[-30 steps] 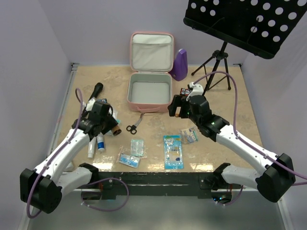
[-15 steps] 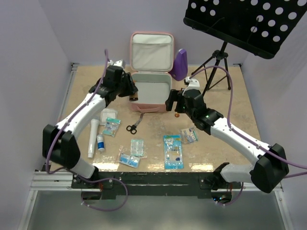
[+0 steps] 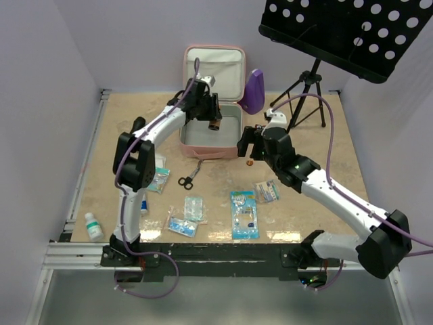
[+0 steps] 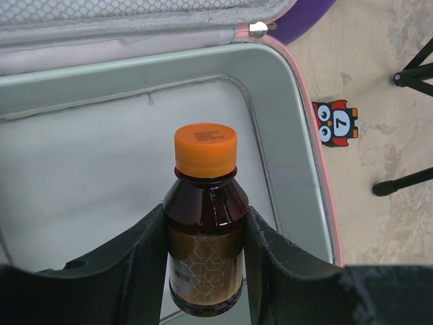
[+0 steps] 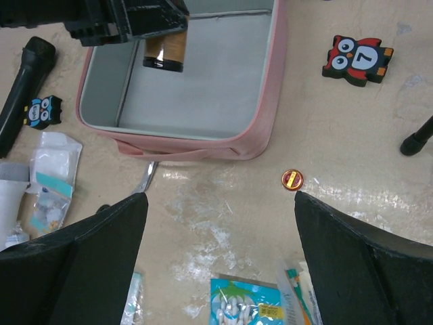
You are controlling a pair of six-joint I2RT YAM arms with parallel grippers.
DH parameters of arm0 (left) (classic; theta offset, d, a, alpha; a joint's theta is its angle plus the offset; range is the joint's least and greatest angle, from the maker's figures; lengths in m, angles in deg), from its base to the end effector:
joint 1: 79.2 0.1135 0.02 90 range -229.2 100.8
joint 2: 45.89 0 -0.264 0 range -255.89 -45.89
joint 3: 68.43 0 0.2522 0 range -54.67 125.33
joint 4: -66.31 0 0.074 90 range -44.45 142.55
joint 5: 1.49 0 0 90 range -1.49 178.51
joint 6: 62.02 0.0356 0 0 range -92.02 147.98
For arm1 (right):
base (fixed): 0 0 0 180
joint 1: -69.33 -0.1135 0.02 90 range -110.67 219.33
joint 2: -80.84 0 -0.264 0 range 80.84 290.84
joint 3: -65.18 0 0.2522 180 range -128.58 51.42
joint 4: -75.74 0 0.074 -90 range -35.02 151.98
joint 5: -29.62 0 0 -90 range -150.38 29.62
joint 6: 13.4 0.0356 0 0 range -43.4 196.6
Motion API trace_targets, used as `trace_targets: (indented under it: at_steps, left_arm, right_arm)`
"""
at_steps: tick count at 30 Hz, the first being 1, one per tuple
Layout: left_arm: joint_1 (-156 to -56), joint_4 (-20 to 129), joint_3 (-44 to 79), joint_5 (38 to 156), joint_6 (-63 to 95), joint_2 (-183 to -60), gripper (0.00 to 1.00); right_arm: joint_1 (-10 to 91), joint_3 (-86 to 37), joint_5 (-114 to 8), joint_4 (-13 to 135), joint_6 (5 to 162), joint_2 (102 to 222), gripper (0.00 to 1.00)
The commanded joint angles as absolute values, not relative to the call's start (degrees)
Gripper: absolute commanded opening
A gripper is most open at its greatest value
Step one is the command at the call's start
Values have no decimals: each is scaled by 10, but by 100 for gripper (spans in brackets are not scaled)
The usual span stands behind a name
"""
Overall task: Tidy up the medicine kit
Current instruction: Place the pill bottle in the medicine box.
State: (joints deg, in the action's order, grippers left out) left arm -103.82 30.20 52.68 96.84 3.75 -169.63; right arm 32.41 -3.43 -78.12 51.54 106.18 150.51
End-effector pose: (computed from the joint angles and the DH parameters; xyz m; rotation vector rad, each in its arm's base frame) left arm 0.4558 -0.2146 0.2531 0.0886 2.3115 -0.6119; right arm 0.2288 0.1583 0.3103 0.0696 2.0147 0.4354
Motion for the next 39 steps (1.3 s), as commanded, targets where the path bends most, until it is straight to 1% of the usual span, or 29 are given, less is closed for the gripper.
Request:
trace_targets:
  at_steps: [1, 7, 14, 21, 25, 26, 28, 30, 32, 39]
  left_arm:
    - [-1040, 308, 585, 997, 49, -1726, 0]
    - [-1048, 342, 578, 1004, 23, -1761, 0]
    - [-1066, 355, 635, 1010, -11, -1823, 0]
    - [-1069, 424, 645, 1034, -71, -1857, 0]
    - [-1071, 433, 662, 1047, -81, -1873, 0]
    - [-1071, 428, 669, 1050, -80, -1880, 3]
    - [-1071, 419, 674, 1058, -79, -1888, 13]
    - [-1071, 420, 659, 1059, -80, -1882, 27]
    - [-1071, 433, 637, 1059, -76, -1865, 38]
    - [-1069, 433, 606, 1040, -58, -1810, 66]
  right_arm:
    - [322, -39, -806, 508, 1061, 1472, 94]
    - [322, -33, -805, 515, 1068, 1463, 94]
    - [322, -21, -809, 505, 1070, 1458, 94]
    - [322, 4, -802, 505, 1090, 1443, 93]
    - [322, 17, -800, 505, 1095, 1435, 93]
    - [322, 17, -801, 504, 1095, 1433, 93]
    - [322, 17, -802, 501, 1095, 1432, 93]
    - [322, 18, -803, 500, 1094, 1431, 93]
    - [322, 18, -802, 500, 1096, 1430, 93]
    - [322, 25, -793, 505, 1104, 1427, 93]
